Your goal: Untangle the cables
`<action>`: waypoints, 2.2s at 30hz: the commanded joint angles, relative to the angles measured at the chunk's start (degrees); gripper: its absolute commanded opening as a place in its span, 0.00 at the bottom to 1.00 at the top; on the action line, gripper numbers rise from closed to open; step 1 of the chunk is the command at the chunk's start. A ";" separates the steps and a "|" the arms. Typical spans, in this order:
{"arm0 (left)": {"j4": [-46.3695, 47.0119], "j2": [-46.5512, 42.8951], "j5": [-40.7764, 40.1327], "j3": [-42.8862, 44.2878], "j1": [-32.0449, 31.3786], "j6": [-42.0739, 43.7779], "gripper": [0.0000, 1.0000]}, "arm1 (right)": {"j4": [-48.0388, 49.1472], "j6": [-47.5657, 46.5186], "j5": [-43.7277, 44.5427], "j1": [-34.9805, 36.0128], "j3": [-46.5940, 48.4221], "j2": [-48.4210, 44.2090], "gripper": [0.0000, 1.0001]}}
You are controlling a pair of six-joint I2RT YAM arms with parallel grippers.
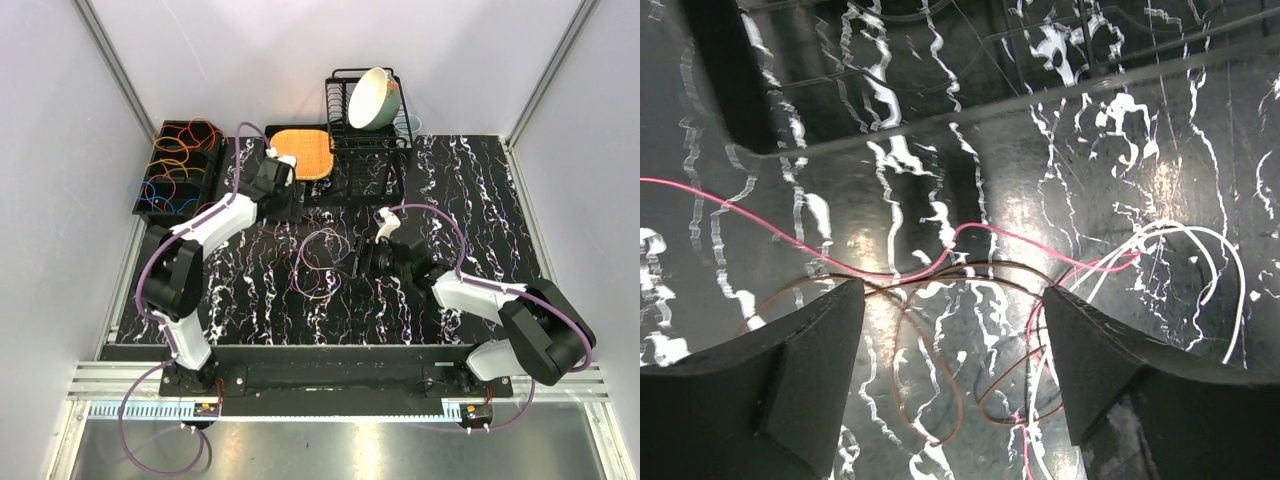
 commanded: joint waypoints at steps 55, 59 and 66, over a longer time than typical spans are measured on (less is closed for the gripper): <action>-12.92 -6.03 -16.47 22.50 0.05 0.45 0.00 | 2.79 -0.63 -0.78 0.02 0.66 0.43 0.76; -16.81 -9.55 -16.57 31.81 5.84 0.71 0.00 | 2.96 -0.63 -0.69 0.02 0.40 0.26 0.75; -19.28 -12.89 -13.32 37.37 19.37 -0.25 0.00 | 3.22 -0.54 -0.69 0.02 0.13 -0.01 0.76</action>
